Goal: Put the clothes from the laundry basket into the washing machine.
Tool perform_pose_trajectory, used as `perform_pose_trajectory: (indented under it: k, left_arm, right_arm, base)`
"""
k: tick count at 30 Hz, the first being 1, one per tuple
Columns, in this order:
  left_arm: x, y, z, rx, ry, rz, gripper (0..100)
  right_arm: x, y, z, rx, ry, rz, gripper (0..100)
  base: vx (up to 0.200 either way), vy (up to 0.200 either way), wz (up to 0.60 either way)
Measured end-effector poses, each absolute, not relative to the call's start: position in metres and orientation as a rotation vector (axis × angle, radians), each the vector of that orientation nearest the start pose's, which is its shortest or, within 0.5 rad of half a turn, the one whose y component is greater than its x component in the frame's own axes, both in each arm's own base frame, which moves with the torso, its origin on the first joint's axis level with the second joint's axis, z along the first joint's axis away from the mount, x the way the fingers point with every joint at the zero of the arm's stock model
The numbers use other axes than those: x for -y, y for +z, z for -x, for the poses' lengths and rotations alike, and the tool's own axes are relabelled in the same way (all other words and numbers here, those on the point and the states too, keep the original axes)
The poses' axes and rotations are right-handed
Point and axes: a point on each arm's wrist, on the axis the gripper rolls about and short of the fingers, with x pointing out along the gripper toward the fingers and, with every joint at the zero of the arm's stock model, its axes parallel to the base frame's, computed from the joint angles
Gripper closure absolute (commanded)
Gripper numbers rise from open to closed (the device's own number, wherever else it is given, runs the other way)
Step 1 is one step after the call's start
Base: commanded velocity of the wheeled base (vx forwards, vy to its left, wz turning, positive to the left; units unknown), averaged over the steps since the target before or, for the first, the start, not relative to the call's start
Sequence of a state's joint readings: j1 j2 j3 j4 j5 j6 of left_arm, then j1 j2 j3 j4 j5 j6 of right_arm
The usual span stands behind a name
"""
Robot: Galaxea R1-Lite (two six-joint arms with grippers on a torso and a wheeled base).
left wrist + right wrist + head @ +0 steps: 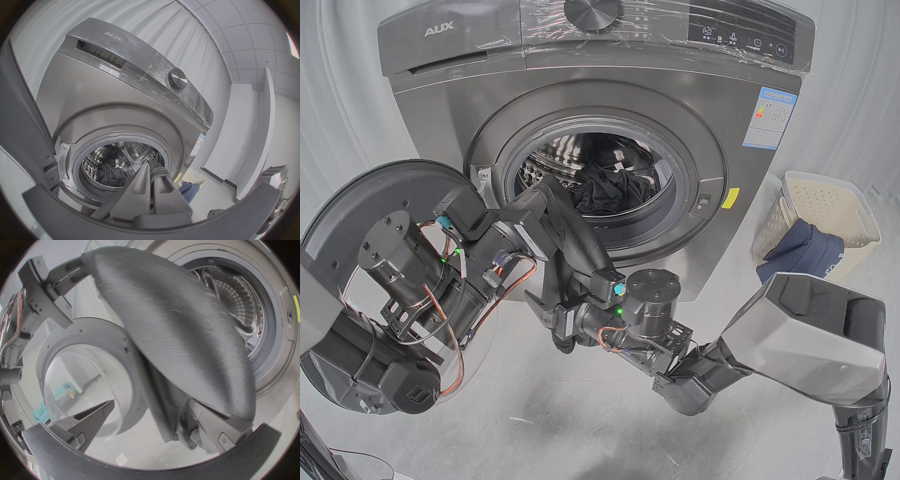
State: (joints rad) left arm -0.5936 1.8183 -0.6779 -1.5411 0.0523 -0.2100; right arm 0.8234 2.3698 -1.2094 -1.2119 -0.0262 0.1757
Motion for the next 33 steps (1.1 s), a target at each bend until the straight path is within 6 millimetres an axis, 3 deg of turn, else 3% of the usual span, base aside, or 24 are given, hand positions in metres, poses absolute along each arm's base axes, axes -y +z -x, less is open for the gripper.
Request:
perform_pose_trajectory:
  k: [15,22,33]
  left_arm:
    - [0.172,0.205,-0.256,0.332,-0.574,0.332,100]
    - [0.172,0.205,-0.256,0.332,-0.576,0.333,100]
    - [0.172,0.205,-0.256,0.332,-0.575,0.333,100]
  right_arm:
    - [-0.264,0.090,-0.349,-0.003,0.619,-0.106,0]
    - [-0.248,0.092,-0.366,0.029,0.567,-0.111,0]
    - [-0.229,0.080,-0.371,0.050,0.527,-0.065,0]
  base:
    - [0.000,0.000,0.00]
    - [0.000,0.000,0.00]
    - [0.000,0.000,0.00]
